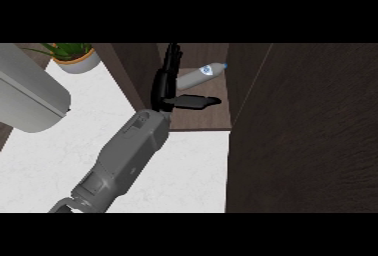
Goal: Pick up the bottled water, place it into the cabinet and close the cabinet
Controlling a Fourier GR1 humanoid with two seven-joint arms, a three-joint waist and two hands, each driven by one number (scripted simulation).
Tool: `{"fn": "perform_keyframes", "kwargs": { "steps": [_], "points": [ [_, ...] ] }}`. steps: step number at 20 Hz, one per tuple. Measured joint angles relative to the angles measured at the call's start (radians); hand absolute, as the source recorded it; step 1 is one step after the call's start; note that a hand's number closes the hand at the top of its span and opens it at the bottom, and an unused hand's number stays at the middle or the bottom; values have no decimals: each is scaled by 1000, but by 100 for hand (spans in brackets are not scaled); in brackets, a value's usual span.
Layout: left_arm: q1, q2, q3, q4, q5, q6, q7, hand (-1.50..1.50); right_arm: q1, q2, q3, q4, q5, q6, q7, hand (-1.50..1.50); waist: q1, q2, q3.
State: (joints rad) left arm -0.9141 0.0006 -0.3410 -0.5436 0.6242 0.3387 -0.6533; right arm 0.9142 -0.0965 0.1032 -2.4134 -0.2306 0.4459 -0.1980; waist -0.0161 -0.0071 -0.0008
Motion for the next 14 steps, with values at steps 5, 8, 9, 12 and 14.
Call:
{"fn": "perform_keyframes", "kwargs": {
  "steps": [5, 8, 9, 12, 14],
  "points": [
    [149, -1, -95, -202, 32, -39, 13, -150, 15, 12, 31, 0, 13, -10, -7, -150, 12, -3, 0],
    [237, 8, -135, -330, 20, -52, 31, -150, 18, 17, 49, -2, 19, -20, -3, -150, 22, -4, 0],
    [262, 13, -144, -369, 15, -57, 32, -150, 13, 14, 44, -3, 21, -22, -3, -150, 22, -3, 0],
    [353, 29, -186, -502, 1, -56, 52, -150, 38, -2, 28, -4, 27, -6, -27, -150, 22, -4, 0],
    [409, 57, -204, -588, 0, -64, 73, 150, 41, -15, 33, -8, 32, 3, -31, -150, 24, -4, 0]
  ]
}}
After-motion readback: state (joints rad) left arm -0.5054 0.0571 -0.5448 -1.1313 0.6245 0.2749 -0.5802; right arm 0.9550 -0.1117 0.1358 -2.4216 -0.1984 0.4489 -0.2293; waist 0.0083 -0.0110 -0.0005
